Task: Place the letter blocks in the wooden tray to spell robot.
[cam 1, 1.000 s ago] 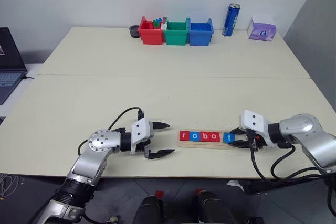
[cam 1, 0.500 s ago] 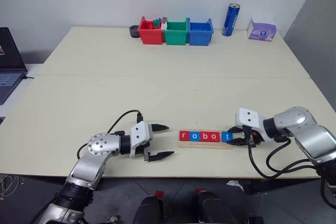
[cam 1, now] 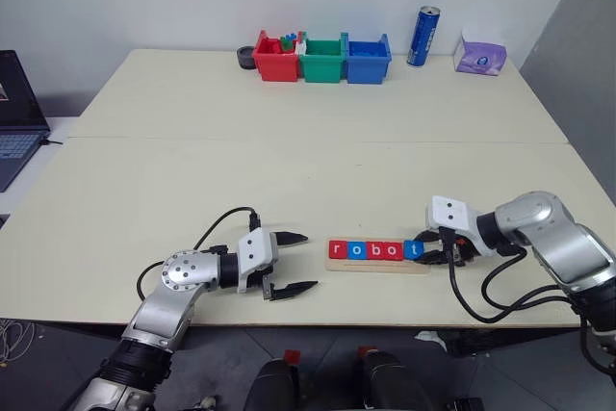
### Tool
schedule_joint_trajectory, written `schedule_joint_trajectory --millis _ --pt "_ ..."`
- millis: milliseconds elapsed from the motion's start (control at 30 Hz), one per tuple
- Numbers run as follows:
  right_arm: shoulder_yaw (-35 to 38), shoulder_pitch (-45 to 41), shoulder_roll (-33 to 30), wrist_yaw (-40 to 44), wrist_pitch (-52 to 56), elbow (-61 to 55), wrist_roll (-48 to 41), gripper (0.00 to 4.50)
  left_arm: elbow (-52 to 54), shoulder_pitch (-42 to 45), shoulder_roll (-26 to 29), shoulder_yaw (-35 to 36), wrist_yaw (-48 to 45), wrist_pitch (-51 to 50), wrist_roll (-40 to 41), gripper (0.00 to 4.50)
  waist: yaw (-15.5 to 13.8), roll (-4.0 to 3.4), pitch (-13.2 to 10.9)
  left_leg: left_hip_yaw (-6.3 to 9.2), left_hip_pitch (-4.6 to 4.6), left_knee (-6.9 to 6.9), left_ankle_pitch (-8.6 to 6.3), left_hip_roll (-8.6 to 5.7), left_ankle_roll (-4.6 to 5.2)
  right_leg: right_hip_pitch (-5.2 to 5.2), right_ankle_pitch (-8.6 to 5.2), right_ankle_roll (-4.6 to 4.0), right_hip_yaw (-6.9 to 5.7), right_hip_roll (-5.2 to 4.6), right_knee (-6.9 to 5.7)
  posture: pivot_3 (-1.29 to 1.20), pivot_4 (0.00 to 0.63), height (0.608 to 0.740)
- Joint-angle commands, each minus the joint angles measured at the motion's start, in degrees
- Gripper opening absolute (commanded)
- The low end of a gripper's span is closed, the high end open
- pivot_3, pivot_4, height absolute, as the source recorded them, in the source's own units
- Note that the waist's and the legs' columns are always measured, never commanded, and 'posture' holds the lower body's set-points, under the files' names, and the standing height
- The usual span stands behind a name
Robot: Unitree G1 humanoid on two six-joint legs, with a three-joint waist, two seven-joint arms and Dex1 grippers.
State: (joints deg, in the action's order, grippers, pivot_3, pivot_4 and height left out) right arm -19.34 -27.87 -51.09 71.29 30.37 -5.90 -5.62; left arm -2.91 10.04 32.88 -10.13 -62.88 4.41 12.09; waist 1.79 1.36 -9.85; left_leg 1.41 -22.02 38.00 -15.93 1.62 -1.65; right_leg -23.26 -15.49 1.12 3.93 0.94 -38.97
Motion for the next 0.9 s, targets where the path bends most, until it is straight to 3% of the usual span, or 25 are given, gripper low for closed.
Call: schedule_joint_trajectory --millis 33,233,467,533,767,900 --pt "0.2 -1.4 0.2 0.9 -0.3 -0.6 0.1 1.45 0.7 -0.3 0.0 0.4 0.4 1.2 -0.3 4.50 0.0 0.00 0.0 0.00 0.00 0.00 0.00 0.00 0.00 0.00 0.00 0.00 0.00 0.00 0.00 0.00 0.150 0.740" --pt "0.1 -1.8 0.4 1.7 -0.5 -0.6 0.2 1.45 1.1 -0.1 0.0 0.2 0.6 0.7 -0.2 4.50 0.0 0.00 0.0 0.00 0.00 0.00 0.00 0.00 0.00 0.00 0.00 0.00 0.00 0.00 0.00 0.00 0.150 0.740" --pt "0.3 -2.3 0.8 1.5 -0.6 -0.5 0.2 3.93 2.1 -0.1 0.1 0.1 0.9 -0.1 0.0 4.50 0.0 0.00 0.0 0.00 0.00 0.00 0.00 0.00 0.00 0.00 0.00 0.00 0.00 0.00 -0.01 0.00 0.150 0.740" --pt "0.8 -2.4 0.9 1.1 -0.3 -0.6 0.1 4.46 2.4 -0.1 0.1 0.1 1.0 -0.3 0.0 4.50 0.0 0.00 0.0 0.01 0.00 0.00 0.00 0.00 0.00 0.00 0.00 0.00 0.00 0.00 -0.01 0.00 0.150 0.740" --pt "6.2 -0.6 -1.0 -0.2 3.8 -6.0 -3.6 4.46 2.9 0.0 0.2 0.3 1.3 -0.9 0.0 4.50 0.0 -0.01 0.0 0.01 0.00 0.00 0.00 0.00 0.00 0.00 0.00 -0.01 0.00 0.00 -0.01 0.00 0.150 0.740" --pt "10.1 4.7 -2.5 -2.2 5.7 -10.4 -5.3 4.46 3.1 -0.3 0.2 0.9 1.6 -1.5 0.6 4.50 -0.1 0.00 0.0 0.03 -0.01 0.00 0.00 -0.01 0.00 0.01 0.00 0.01 -0.04 -0.01 0.00 0.00 0.150 0.740"
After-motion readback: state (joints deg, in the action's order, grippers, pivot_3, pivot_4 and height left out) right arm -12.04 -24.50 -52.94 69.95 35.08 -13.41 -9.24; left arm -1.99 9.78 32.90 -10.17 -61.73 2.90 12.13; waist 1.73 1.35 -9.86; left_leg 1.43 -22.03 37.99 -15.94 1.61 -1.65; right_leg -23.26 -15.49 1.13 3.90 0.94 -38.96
